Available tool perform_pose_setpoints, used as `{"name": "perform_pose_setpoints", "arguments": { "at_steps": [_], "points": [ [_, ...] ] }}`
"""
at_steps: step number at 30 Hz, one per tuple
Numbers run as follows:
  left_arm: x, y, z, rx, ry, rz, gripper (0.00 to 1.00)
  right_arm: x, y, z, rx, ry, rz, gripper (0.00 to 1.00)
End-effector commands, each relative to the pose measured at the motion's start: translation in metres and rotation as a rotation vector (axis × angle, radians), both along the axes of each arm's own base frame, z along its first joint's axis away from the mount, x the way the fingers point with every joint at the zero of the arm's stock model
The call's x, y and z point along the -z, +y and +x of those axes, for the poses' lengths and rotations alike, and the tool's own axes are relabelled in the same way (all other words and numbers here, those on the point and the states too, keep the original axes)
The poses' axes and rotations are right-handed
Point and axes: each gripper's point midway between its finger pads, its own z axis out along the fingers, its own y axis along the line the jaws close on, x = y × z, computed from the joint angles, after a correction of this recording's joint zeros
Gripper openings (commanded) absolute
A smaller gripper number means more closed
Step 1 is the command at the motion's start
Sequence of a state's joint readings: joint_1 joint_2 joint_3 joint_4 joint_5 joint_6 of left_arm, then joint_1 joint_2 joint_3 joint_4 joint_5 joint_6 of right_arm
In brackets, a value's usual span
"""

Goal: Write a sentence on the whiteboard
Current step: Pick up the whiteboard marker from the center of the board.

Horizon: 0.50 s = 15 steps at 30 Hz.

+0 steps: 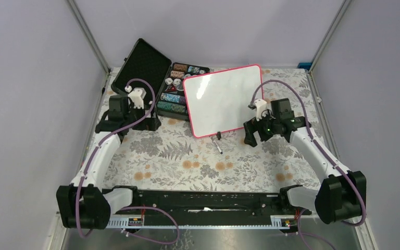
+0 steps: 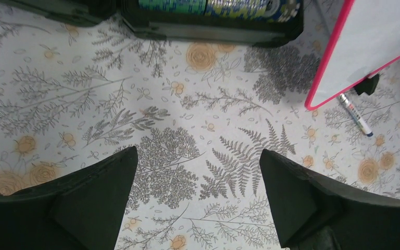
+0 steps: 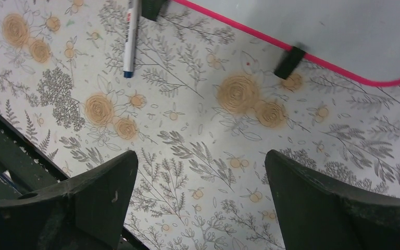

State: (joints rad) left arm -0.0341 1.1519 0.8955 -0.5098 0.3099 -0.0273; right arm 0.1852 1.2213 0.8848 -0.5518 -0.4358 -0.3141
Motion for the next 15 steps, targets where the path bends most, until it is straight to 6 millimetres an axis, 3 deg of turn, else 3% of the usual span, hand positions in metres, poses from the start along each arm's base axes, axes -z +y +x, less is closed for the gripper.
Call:
{"name": "perform_pose_setpoints", "arguments": {
  "at_steps": [1,7,11,15],
  "points": [
    [-0.047,-0.008,0.012,0.015,-0.149,-0.053,0.99,0.001,0.029,-0.002,-0.082,-0.044,-0.054,0.99],
    [-0.061,-0.007,0.01,-0.011,-0.179,-0.067,0.99,0.012,0.076,-0.005,-0.174,-0.126,-0.107,0.99],
    [-0.064,-0.005,0.008,-0.023,-0.188,-0.064,0.99,0.021,0.096,-0.009,-0.213,-0.147,-0.142,0.91],
    [-0.061,-0.006,0.01,-0.026,-0.174,-0.074,0.99,0.039,0.112,-0.018,-0.274,-0.113,-0.189,0.75]
  ]
}}
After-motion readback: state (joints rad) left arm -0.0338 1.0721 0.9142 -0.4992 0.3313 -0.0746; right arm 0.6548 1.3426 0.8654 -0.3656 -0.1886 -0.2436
